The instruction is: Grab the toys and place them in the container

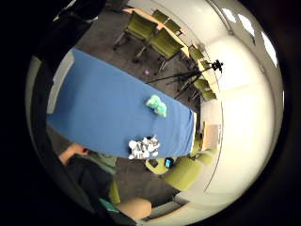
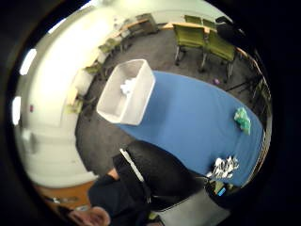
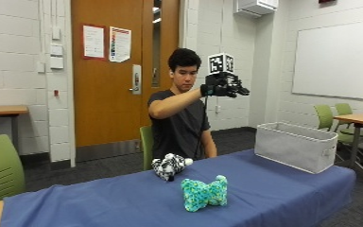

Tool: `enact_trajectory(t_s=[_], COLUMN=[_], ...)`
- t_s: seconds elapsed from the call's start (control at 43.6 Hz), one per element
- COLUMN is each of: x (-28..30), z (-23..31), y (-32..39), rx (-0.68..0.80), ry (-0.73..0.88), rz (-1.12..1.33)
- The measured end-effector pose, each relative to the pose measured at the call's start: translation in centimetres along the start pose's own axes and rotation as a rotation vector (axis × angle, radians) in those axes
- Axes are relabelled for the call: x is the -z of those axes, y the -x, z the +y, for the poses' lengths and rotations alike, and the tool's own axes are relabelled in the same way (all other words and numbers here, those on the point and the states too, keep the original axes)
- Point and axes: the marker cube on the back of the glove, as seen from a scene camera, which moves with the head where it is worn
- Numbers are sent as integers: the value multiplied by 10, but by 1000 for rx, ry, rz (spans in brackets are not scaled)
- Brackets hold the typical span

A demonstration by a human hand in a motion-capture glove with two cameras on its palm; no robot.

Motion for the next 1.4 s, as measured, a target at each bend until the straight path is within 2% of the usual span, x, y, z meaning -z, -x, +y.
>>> enact_trajectory(t_s=[0.069, 0.229, 0.367, 0.826, 1.033, 1.4], x=[-9, -31, -74, -242, -269, -272], z=[16, 62, 106, 176, 207, 253], y=[-32, -88, -131, -170, -182, -174], rx=[-162, -250, -313, -351, -392, -396], ry=[6, 10, 18, 218, 267, 328], rz=[70, 64, 46, -35, -76, -86])
